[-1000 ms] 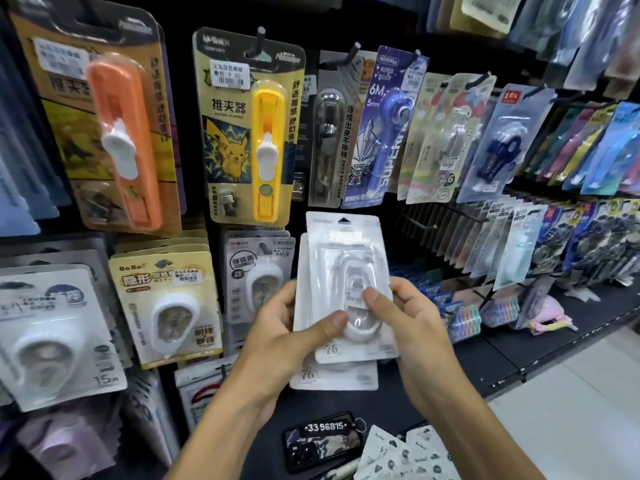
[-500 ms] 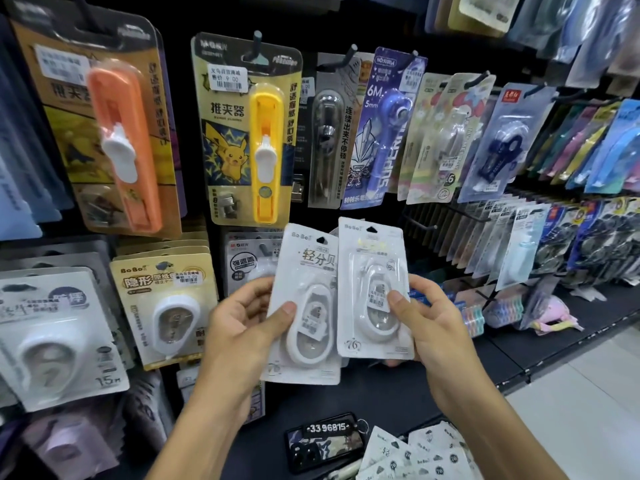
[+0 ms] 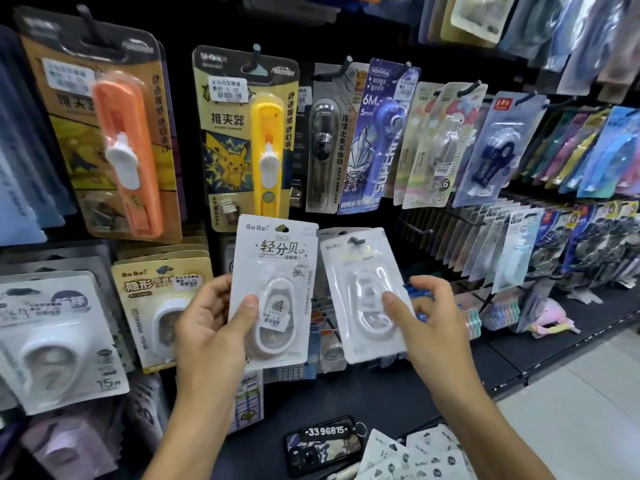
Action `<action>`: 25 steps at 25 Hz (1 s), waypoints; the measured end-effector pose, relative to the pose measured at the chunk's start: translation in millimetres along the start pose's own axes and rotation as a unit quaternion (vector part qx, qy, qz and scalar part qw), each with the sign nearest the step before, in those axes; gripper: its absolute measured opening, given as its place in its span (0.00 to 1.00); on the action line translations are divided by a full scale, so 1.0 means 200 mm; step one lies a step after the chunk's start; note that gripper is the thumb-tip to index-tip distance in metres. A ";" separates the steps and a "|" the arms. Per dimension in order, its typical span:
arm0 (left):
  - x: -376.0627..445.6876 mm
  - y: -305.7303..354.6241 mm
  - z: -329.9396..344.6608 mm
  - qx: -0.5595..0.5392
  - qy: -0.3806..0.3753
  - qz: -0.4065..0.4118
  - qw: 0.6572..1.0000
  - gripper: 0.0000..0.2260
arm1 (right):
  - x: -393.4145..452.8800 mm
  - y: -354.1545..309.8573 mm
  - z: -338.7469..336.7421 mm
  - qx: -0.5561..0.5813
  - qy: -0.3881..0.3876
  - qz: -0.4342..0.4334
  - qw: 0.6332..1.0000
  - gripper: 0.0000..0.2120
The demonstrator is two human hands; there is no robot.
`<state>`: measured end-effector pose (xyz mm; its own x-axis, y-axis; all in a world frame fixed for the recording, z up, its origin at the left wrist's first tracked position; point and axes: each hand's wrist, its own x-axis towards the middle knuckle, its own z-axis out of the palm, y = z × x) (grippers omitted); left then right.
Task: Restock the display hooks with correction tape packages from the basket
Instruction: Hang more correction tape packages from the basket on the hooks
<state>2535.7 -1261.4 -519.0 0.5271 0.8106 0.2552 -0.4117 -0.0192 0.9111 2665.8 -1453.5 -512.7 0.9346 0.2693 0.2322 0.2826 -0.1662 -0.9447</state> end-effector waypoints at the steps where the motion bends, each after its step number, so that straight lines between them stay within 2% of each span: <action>1: -0.01 0.00 0.01 0.002 -0.008 -0.002 1.000 0.16 | 0.02 -0.01 0.02 -0.005 0.008 0.030 1.000 0.17; 3: -0.02 -0.01 0.04 0.023 -0.025 0.004 0.999 0.16 | 0.03 -0.03 0.07 0.002 -0.003 0.070 0.998 0.19; 5: -0.02 -0.03 0.07 0.035 -0.053 0.007 0.998 0.16 | -0.03 -0.03 0.12 0.040 -0.050 0.019 0.998 0.19; 7: -0.03 -0.04 0.13 0.027 -0.106 -0.007 0.994 0.14 | -0.10 -0.04 0.18 0.150 -0.139 -0.009 0.979 0.21; 8: -0.04 -0.04 0.15 0.046 -0.128 -0.001 0.991 0.12 | -0.12 -0.03 0.21 0.180 -0.151 -0.011 0.972 0.23; 10: -0.04 -0.06 0.16 0.200 -0.132 0.090 0.967 0.10 | -0.11 -0.02 0.23 0.202 -0.110 -0.014 0.973 0.24; 11: -0.03 -0.06 0.15 0.315 -0.118 0.155 0.929 0.13 | -0.09 -0.02 0.21 0.205 -0.083 -0.011 0.975 0.22; 12: -0.02 -0.06 0.13 0.394 -0.104 0.206 0.890 0.17 | -0.08 -0.02 0.18 0.198 -0.056 -0.003 0.979 0.21; 13: -0.02 -0.06 0.11 0.430 -0.104 0.220 0.869 0.20 | -0.06 -0.01 0.14 0.185 -0.032 0.008 0.982 0.20; 18: -0.03 -0.10 0.11 0.504 -0.164 0.178 0.829 0.30 | -0.02 0.03 0.03 0.135 0.013 0.009 0.991 0.15; 21: -0.01 -0.12 0.11 0.532 -0.183 0.170 0.809 0.32 | 0.06 0.02 0.09 0.024 -0.013 -0.014 1.000 0.15; 25: -0.08 -0.15 0.14 0.527 -0.162 0.226 0.803 0.31 | 0.17 0.07 0.17 -0.046 -0.129 0.005 0.991 0.27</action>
<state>2561.2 -1289.8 -542.2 0.7371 0.3898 0.5521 0.1526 -0.8918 0.4259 2694.6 -1415.0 -524.6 0.8544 0.4993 0.1443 0.3027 -0.2524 -0.9191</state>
